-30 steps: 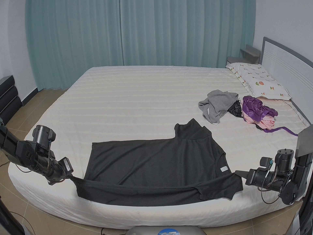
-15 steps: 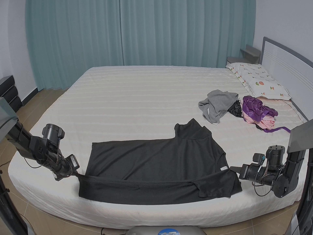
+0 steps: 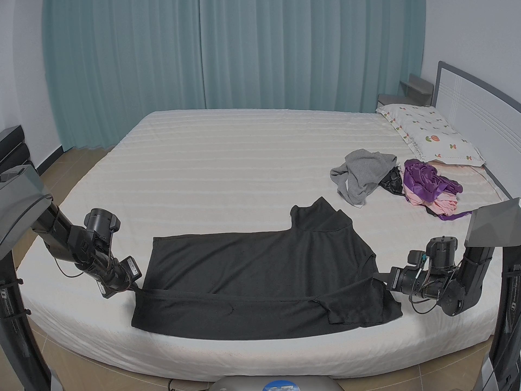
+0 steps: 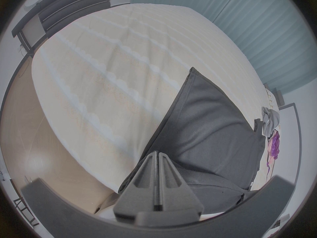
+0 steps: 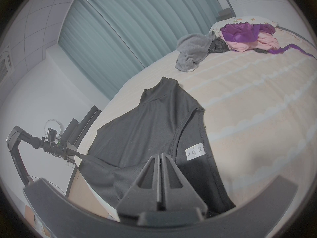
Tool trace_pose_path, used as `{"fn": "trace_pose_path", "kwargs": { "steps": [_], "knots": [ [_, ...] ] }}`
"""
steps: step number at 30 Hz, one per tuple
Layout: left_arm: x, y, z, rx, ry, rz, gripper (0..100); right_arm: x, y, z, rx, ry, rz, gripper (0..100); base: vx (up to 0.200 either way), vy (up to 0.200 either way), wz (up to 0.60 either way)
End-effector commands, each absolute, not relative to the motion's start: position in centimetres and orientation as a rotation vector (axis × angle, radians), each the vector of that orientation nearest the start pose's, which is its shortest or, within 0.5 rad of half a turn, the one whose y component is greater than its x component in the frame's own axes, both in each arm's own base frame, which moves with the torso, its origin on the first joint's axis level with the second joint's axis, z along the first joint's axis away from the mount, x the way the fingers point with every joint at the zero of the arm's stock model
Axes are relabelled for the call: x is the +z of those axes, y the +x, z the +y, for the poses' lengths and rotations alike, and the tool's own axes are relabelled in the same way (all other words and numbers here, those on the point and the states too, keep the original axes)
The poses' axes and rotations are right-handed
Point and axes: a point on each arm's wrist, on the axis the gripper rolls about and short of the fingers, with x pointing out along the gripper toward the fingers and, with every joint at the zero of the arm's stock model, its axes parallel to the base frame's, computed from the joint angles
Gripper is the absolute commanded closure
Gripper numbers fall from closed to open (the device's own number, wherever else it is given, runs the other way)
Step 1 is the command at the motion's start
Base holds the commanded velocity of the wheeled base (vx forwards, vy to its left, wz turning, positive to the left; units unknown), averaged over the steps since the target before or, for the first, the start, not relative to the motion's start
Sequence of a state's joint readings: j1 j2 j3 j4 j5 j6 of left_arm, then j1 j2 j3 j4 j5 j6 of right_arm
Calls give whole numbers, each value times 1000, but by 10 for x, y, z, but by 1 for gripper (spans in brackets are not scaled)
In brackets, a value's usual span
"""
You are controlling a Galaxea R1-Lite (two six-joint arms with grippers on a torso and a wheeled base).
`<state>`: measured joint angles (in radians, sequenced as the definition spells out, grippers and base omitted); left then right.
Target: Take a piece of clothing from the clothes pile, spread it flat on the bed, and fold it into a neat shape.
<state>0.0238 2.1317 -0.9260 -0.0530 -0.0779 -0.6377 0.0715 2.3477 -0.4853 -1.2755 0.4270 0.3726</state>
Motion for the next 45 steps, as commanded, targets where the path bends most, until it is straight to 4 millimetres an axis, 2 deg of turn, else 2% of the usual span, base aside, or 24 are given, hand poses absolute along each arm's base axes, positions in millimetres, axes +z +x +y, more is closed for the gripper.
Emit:
{"fn": "trace_pose_path", "kwargs": {
  "steps": [1,7,8,12,13,18,22,26,30,35,41,45],
  "knots": [
    [11,340,6,332,-623,1157,100,-36,321,35,378,458,676,100,0,0,0],
    [6,343,5,334,-620,1166,100,-40,327,36,374,460,703,100,0,0,0],
    [5,343,5,335,-619,1167,100,-41,327,37,375,459,704,0,0,0,0],
    [-1,344,5,345,-614,1178,100,-47,327,38,374,462,722,0,0,0,0],
    [-2,346,4,350,-611,1177,0,-47,327,38,374,462,722,0,0,0,0],
    [-1,347,4,354,-609,1172,0,-41,325,37,376,466,712,0,0,0,0],
    [6,346,6,362,-648,1150,0,-18,321,34,357,531,671,0,0,0,0],
    [26,342,10,345,-713,1085,0,2,307,33,342,592,663,0,0,0,0],
    [34,331,15,296,-782,1056,0,12,293,31,316,654,664,0,0,0,0],
    [29,324,17,265,-825,1060,0,10,291,30,288,737,668,0,120,0,0],
    [27,321,17,248,-846,1078,0,1,290,28,279,739,673,0,200,0,0],
    [26,321,19,257,-850,1080,0,-4,289,30,276,741,693,0,0,0,0]
  ]
}}
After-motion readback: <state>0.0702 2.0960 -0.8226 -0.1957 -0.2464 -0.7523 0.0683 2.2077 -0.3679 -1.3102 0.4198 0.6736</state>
